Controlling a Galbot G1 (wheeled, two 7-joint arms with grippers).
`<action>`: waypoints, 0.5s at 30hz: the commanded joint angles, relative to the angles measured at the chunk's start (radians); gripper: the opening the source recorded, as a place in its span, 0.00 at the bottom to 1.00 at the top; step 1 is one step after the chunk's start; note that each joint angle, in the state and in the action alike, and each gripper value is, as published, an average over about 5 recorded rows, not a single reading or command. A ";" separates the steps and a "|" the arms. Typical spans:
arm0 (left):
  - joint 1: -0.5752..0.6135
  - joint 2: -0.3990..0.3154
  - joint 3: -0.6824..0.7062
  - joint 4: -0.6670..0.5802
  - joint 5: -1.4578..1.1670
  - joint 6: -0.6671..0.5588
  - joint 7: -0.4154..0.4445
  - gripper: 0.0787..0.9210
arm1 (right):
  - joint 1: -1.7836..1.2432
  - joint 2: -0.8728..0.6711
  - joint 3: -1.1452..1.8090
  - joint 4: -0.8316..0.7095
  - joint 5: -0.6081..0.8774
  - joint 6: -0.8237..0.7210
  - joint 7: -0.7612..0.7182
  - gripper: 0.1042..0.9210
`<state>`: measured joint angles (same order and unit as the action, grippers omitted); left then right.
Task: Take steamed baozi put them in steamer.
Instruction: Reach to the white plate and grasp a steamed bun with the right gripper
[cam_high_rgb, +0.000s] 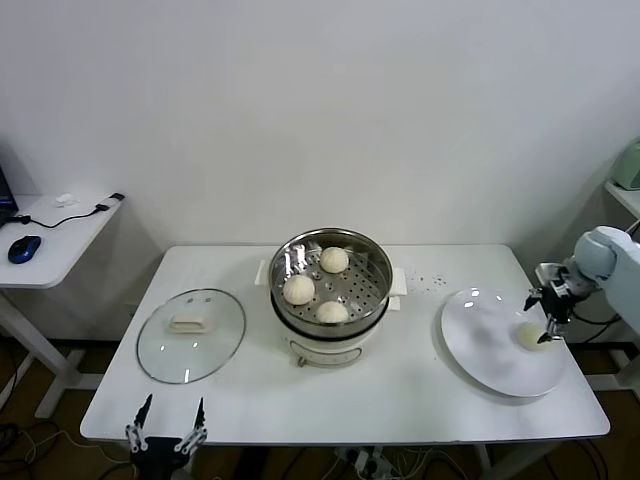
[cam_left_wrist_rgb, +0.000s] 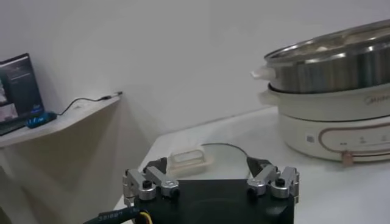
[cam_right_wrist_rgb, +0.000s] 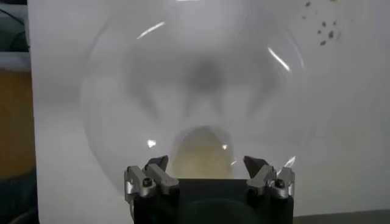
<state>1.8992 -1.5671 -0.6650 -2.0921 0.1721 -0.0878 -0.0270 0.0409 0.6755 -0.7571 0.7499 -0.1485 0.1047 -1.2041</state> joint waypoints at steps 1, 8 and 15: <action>0.000 -0.001 -0.005 0.003 0.005 0.000 -0.001 0.88 | -0.100 0.064 0.142 -0.132 -0.125 0.040 0.005 0.88; 0.002 -0.003 -0.005 0.006 0.005 -0.001 -0.001 0.88 | -0.088 0.125 0.159 -0.193 -0.159 0.054 0.012 0.88; 0.004 -0.003 -0.009 0.008 0.004 -0.003 -0.001 0.88 | -0.091 0.142 0.171 -0.214 -0.185 0.061 0.008 0.88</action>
<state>1.9023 -1.5701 -0.6735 -2.0858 0.1749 -0.0897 -0.0280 -0.0286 0.7789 -0.6277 0.5936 -0.2815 0.1510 -1.1957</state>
